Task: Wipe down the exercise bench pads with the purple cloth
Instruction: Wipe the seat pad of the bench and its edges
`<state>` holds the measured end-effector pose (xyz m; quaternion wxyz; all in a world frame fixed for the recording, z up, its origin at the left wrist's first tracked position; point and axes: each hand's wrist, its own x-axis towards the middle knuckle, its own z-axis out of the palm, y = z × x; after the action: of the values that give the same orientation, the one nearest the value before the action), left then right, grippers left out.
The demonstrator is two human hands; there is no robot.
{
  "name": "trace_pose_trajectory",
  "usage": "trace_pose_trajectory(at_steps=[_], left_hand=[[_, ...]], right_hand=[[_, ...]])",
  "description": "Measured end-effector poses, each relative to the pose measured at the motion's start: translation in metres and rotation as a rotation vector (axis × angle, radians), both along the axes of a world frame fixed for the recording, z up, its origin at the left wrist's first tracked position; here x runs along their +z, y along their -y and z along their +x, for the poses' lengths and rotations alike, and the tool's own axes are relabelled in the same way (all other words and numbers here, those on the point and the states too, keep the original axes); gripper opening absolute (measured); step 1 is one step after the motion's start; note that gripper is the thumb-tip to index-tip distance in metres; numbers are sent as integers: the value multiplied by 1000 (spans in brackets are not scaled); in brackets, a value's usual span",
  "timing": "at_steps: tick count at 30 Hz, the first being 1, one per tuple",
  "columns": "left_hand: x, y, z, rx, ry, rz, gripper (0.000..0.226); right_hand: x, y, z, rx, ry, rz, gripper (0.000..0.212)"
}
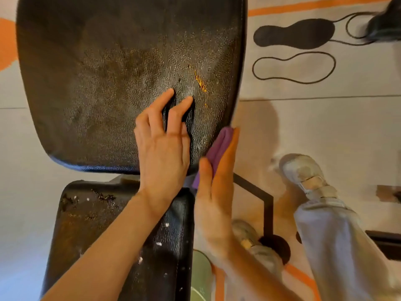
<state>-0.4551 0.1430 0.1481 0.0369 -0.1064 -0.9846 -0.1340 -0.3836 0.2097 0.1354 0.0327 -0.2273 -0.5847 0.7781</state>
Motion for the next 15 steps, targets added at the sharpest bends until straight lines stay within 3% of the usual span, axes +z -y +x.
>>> trace_pose_trajectory(at_steps=[5,8,11,15], left_hand=[[-6,1,-1,8,-71,-11,39],[-9,-1,-5,44,-122,-57,37],[-12,1,-6,29,-129,-64,36],[-7,2,-5,9,-88,-62,37]], right_hand=[[-4,-49,-86,-73,59,261,56],[6,-18,-45,-84,14,171,55],[21,15,19,22,119,72,61],[39,-13,37,244,254,47,52]])
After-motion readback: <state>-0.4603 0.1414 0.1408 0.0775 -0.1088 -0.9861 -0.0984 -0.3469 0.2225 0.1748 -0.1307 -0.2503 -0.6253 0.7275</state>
